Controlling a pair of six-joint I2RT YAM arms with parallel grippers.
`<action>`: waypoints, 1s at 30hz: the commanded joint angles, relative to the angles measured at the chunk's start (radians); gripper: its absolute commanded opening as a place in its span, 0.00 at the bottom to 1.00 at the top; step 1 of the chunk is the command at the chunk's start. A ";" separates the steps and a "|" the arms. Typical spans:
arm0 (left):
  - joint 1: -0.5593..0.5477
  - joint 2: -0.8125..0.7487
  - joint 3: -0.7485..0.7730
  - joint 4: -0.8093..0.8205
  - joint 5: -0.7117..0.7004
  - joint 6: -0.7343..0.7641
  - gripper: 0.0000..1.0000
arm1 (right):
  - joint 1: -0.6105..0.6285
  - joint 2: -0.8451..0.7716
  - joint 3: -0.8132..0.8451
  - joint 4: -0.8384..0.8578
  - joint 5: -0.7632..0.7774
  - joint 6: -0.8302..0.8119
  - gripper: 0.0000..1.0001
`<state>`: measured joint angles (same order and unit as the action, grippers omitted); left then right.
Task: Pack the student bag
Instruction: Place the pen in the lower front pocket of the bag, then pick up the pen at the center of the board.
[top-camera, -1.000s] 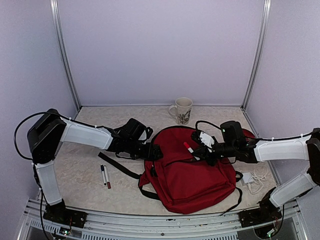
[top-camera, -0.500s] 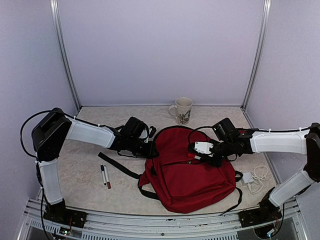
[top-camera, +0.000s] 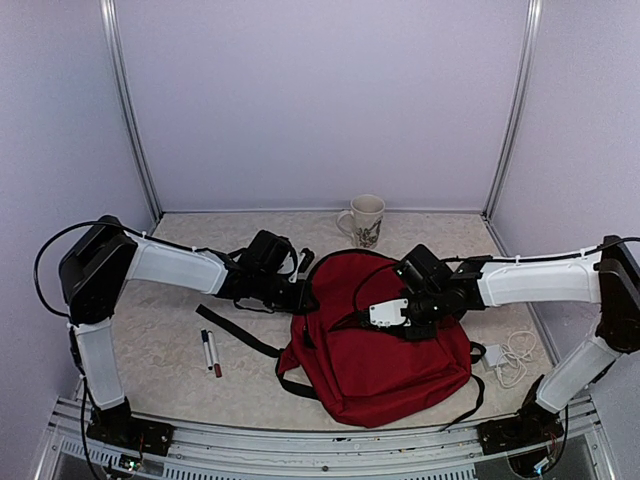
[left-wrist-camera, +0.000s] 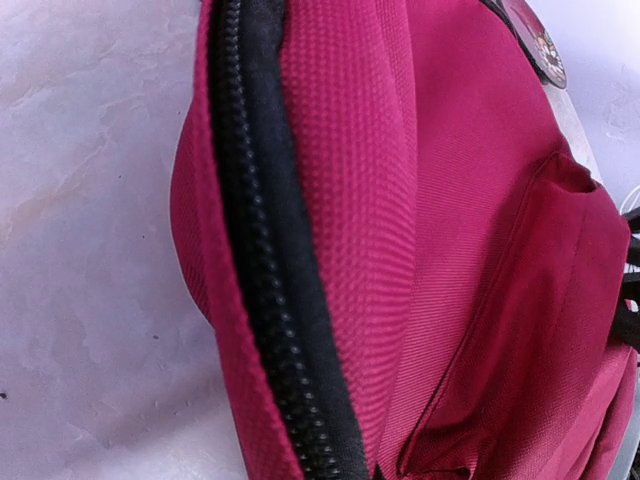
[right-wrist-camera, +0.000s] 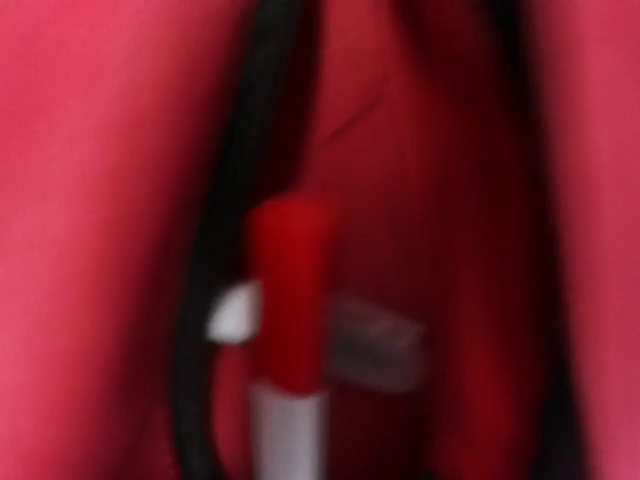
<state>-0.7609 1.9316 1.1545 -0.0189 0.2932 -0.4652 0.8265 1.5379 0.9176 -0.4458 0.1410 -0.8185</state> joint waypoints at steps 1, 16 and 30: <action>-0.002 -0.059 0.021 0.034 -0.019 0.031 0.00 | 0.018 -0.042 0.044 0.058 -0.018 0.017 0.45; -0.035 -0.254 0.111 -0.266 -0.508 0.080 0.99 | 0.017 -0.461 -0.093 0.540 -0.322 0.393 0.66; 0.001 -0.670 -0.313 -0.767 -0.682 -0.408 0.76 | 0.018 -0.245 0.036 0.459 -0.136 0.865 0.54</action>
<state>-0.7849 1.3937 0.9768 -0.6788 -0.4194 -0.7094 0.8368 1.2636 0.9352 0.0570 -0.0174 -0.0654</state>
